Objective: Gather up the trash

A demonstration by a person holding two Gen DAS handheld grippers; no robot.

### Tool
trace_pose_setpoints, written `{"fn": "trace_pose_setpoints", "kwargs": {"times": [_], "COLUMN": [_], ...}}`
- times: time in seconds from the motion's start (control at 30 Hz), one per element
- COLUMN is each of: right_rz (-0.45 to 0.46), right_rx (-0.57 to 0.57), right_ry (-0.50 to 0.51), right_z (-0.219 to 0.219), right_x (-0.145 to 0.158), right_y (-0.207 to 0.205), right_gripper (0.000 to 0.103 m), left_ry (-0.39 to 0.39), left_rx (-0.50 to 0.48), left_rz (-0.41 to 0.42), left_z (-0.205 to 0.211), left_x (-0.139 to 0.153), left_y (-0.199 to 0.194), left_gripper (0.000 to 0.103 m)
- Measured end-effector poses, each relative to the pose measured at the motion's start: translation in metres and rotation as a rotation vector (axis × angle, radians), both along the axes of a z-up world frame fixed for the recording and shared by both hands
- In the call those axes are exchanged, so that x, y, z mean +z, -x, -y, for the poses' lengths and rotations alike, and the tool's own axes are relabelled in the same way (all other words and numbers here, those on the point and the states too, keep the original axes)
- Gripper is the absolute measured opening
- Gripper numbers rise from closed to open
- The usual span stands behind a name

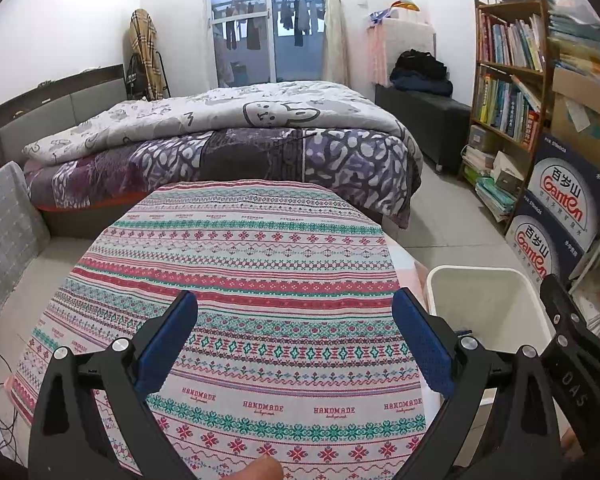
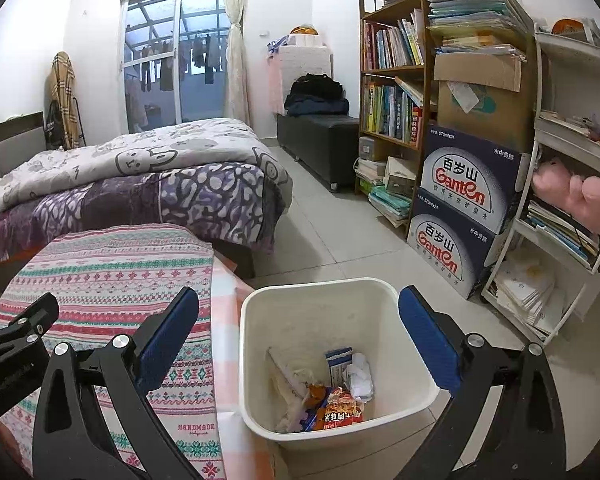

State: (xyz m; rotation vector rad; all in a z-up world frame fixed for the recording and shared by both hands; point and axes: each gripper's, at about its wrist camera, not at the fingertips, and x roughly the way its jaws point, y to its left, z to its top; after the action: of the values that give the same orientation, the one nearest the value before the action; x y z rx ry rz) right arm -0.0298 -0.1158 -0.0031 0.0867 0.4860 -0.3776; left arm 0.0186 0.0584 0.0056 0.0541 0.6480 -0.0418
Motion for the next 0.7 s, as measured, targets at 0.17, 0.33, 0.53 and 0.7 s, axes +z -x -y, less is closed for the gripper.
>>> {"fn": "trace_pose_setpoints", "kwargs": {"times": [0.17,0.33,0.53,0.7], "right_rz": [-0.010,-0.011,-0.012,-0.013], "right_rx": [0.004,0.006,0.009,0.017], "right_ry": [-0.010,-0.016,-0.014,-0.011], "right_z": [-0.0010,0.0013,0.0003,-0.0020], "right_x": [-0.0025,-0.0024,-0.0027,-0.0035], "right_y": [-0.0006,-0.0017,-0.0022,-0.0025], "right_gripper": [0.096,0.096,0.096,0.096], "left_ry": [-0.001,0.000,0.004,0.009], "left_rx": [0.000,0.001,0.008,0.013], "left_rz": [0.000,-0.003,-0.006,-0.009], "left_z": [0.0000,-0.0002,-0.0029,-0.0040], "left_x": [-0.0003,-0.0006,-0.0012,-0.0013], "left_y": [0.0001,-0.0001,-0.0013,-0.0028], "left_gripper": [0.095,0.095,0.095,0.095]}}
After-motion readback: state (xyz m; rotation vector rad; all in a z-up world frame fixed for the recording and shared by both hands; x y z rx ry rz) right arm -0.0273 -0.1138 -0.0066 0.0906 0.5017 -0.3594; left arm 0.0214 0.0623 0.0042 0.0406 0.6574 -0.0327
